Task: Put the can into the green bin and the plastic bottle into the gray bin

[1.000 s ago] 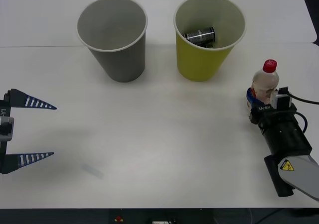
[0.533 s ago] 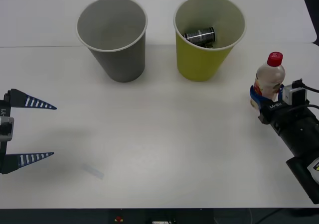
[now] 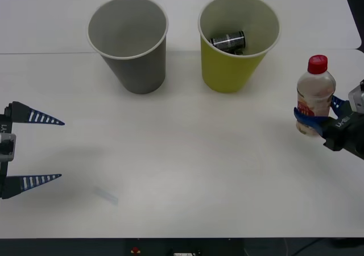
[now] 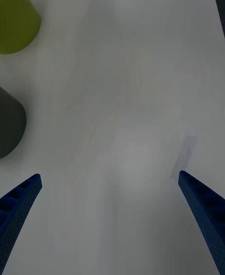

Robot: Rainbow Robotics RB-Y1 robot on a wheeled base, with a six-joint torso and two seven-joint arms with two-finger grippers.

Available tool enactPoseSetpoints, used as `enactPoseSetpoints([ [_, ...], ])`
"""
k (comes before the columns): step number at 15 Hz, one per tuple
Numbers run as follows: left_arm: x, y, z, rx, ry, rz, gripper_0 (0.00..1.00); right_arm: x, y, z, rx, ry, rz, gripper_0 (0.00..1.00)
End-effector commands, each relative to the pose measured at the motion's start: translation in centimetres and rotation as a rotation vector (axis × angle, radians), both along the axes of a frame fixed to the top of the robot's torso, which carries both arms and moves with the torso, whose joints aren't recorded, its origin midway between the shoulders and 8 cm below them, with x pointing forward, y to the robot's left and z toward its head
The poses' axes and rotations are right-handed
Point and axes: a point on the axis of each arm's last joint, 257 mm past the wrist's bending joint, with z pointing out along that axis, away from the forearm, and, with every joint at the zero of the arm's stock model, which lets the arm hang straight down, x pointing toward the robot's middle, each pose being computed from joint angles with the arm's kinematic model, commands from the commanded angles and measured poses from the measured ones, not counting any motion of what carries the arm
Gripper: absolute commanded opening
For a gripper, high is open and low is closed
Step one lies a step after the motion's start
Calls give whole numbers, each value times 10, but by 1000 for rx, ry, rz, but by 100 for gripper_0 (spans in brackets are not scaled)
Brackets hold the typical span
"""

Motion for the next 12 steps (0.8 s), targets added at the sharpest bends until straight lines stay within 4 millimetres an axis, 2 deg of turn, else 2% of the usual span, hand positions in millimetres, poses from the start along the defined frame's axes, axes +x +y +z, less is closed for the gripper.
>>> enactPoseSetpoints([
  [1,0,0,0,0,0,0,100,-16,3,12,18,78,56,0],
  [4,0,0,0,0,0,0,100,-33,13,27,78,193,83,0],
  [6,0,0,0,0,0,0,100,-37,20,38,93,258,75,0],
  [12,0,0,0,0,0,0,100,-35,52,79,78,403,82,0],
])
